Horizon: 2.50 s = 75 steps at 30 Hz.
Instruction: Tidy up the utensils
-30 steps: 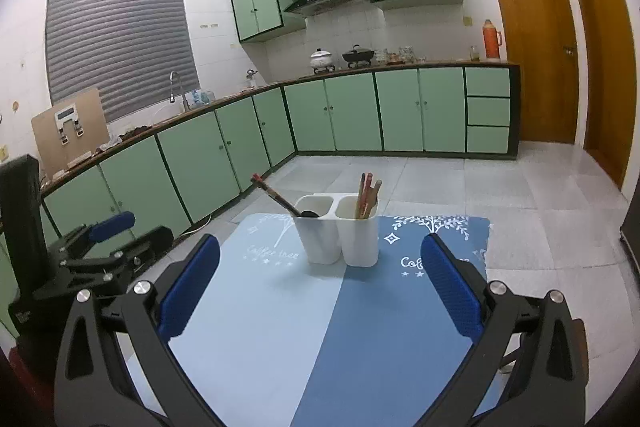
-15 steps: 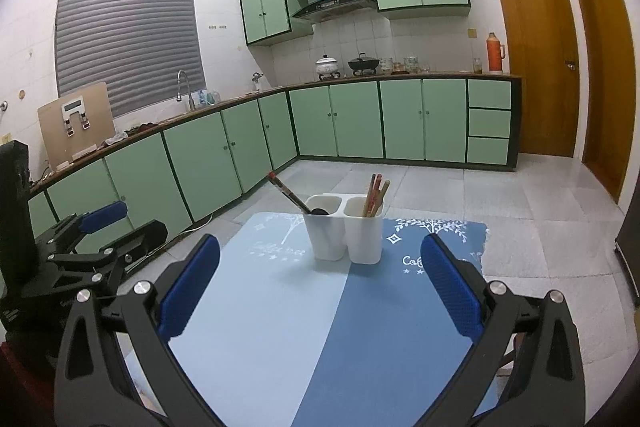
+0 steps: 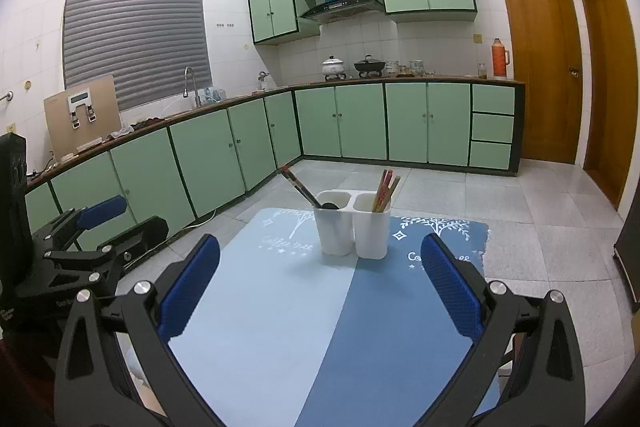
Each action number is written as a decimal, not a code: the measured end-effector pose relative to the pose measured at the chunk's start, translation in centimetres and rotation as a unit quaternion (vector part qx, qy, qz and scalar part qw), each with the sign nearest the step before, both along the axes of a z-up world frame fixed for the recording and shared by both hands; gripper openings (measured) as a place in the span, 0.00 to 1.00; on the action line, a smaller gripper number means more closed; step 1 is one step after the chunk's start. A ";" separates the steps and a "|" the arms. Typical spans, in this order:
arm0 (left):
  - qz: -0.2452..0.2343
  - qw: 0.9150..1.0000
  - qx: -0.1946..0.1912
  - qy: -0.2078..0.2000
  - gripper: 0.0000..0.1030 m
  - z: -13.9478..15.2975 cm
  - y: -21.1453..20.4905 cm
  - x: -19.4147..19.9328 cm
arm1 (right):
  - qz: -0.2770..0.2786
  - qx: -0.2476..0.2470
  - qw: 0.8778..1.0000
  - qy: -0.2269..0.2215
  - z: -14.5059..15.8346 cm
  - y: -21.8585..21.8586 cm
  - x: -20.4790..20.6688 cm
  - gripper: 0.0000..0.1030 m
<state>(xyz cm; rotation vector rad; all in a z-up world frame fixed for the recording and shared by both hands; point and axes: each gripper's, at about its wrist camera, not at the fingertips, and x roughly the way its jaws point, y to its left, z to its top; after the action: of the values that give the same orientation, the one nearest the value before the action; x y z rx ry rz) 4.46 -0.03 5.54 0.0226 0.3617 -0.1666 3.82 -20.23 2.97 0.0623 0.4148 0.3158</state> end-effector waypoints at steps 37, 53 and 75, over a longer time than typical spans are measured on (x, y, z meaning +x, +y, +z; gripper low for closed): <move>0.001 1.000 0.002 -0.006 0.94 0.3 0.0 -0.8 | 0.003 -0.001 1.000 -0.005 0.0 0.4 -0.9 0.95; 0.001 1.000 0.002 -0.006 0.94 0.3 0.0 -0.8 | 0.003 -0.001 1.000 -0.005 0.0 0.4 -0.9 0.95; 0.000 1.000 0.001 -0.005 0.94 0.3 0.0 -1.0 | 0.003 0.000 1.000 -0.004 -0.1 0.4 -1.0 0.95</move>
<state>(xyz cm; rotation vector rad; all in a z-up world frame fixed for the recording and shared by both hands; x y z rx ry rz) 3.47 -0.05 5.85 0.0257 0.3509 -0.1652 2.82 -19.82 2.92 0.0595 0.4063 0.3212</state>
